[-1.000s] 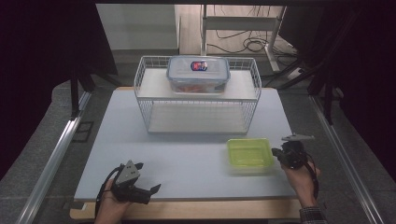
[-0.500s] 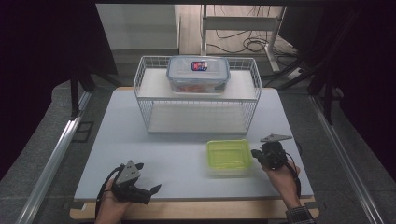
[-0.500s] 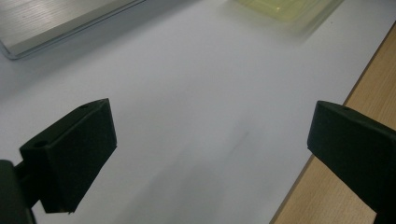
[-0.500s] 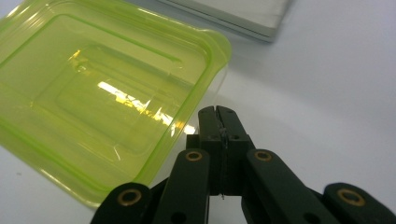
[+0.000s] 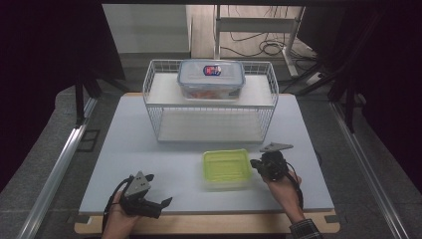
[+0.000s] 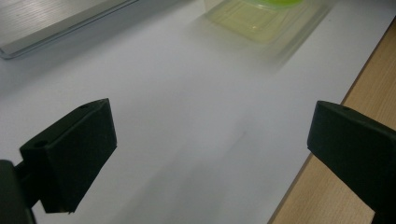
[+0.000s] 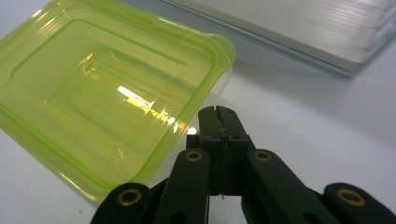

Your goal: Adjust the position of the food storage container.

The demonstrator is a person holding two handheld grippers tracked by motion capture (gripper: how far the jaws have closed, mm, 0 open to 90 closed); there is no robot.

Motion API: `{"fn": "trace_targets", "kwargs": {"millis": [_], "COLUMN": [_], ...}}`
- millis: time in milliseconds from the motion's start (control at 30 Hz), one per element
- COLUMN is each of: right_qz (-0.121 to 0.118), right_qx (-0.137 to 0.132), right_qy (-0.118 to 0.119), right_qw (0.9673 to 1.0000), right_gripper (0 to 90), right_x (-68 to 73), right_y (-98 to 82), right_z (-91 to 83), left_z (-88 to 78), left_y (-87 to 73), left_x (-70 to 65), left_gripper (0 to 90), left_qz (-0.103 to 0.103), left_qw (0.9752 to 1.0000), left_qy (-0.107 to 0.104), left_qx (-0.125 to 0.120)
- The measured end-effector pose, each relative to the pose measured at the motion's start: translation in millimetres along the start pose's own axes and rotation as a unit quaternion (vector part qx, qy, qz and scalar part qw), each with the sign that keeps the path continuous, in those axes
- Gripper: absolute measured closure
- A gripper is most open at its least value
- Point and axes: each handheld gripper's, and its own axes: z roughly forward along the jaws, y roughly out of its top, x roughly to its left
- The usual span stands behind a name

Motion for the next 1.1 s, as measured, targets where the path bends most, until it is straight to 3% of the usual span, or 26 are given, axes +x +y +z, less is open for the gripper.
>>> {"fn": "trace_targets", "kwargs": {"millis": [267, 467, 867, 1100], "right_qz": [-0.015, -0.029, -0.018, -0.042], "right_qx": [-0.006, -0.009, -0.049, -0.059], "right_qy": [0.013, 0.024, 0.005, 0.000], "right_qw": [0.9998, 0.9992, 0.9986, 0.9974], "right_gripper": [89.6, 89.2, 56.0, 27.6], "right_x": [19.6, 26.2, 14.9, 12.5], "right_y": [5.0, 6.1, -1.4, -7.8], "right_z": [9.5, 11.8, -7.0, -12.7], "left_z": [0.6, 0.1, -0.8, -0.7], "left_y": [0.2, -0.1, -0.7, -0.9], "left_x": [-0.8, -0.8, -0.2, -0.3], "left_gripper": [1.4, 1.4, 1.4, 1.4], "left_qz": [0.001, 0.002, 0.001, 0.002], "left_qw": [1.0000, 1.0000, 1.0000, 1.0000], "left_qy": [-0.003, -0.002, -0.002, -0.002], "left_qx": [0.000, 0.001, 0.001, 0.003]}}
